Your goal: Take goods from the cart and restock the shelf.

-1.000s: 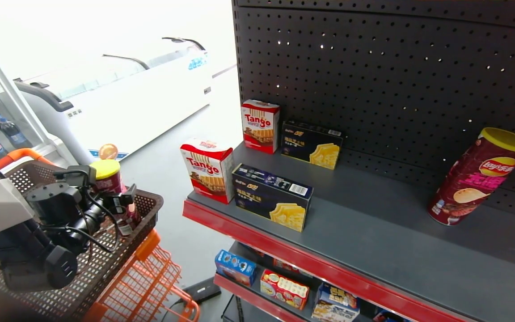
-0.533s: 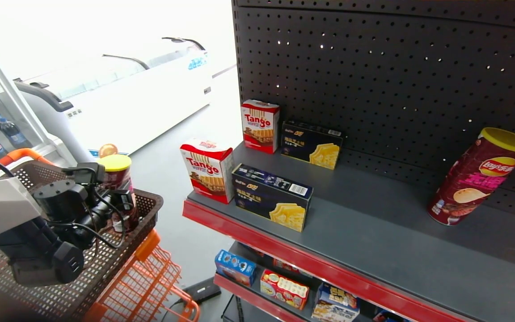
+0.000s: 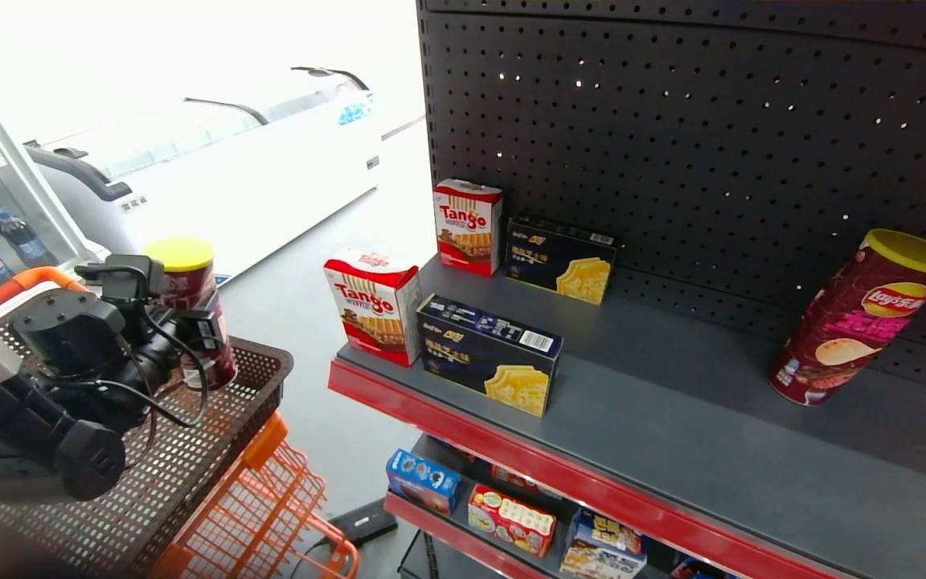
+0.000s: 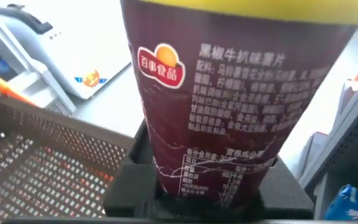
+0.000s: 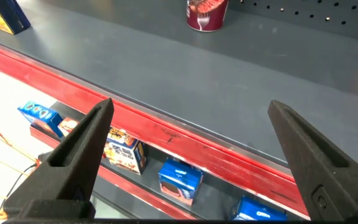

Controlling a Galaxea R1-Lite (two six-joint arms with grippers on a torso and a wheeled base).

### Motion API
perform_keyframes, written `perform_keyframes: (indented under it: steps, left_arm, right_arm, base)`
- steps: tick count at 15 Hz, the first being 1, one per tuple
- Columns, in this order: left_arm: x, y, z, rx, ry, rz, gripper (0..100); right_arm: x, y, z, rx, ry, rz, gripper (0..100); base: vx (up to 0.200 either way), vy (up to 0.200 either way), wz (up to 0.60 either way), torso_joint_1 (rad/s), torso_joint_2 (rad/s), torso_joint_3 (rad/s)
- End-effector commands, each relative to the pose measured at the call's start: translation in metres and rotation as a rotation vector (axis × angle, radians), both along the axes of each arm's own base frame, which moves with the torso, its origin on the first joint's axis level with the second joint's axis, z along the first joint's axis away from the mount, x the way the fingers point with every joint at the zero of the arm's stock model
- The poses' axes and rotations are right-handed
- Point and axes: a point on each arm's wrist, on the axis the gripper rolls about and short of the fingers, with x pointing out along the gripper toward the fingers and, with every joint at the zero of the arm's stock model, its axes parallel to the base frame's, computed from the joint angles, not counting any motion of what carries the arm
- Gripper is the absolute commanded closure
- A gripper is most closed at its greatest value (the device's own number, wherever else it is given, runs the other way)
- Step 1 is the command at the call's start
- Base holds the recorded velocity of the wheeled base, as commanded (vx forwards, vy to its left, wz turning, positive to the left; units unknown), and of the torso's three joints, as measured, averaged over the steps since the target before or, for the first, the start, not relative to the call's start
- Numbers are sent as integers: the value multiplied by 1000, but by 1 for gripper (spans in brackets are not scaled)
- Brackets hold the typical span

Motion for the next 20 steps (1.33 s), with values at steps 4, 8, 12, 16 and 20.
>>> perform_keyframes:
  steps: [4,8,12,16,20]
  left_arm:
    - [-66,-44,98,23,-155,-111,100]
    - [-111,-69,140,18,-104,-253,100]
    - [-137,-109,131,-17,-42,-701,100]
    - [-131,-120,131,-21,-32,-809,100]
    - [-136,-122,129,-56,-20,-833,100]
  right_arm:
    - [0,0,0,-1,2,2,0]
    - [0,0,0,-1,2,0,0]
    - [0,0,0,-1,3,0,0]
    - [0,0,0,-1,3,0,0]
    - [0,0,0,-1,2,0,0]
  base:
    - [0,0,0,0,0,0]
    - [0,0,0,0,0,0]
    - [0,0,0,0,0,0]
    - [0,0,0,0,0,0]
    - [0,0,0,0,0,0]
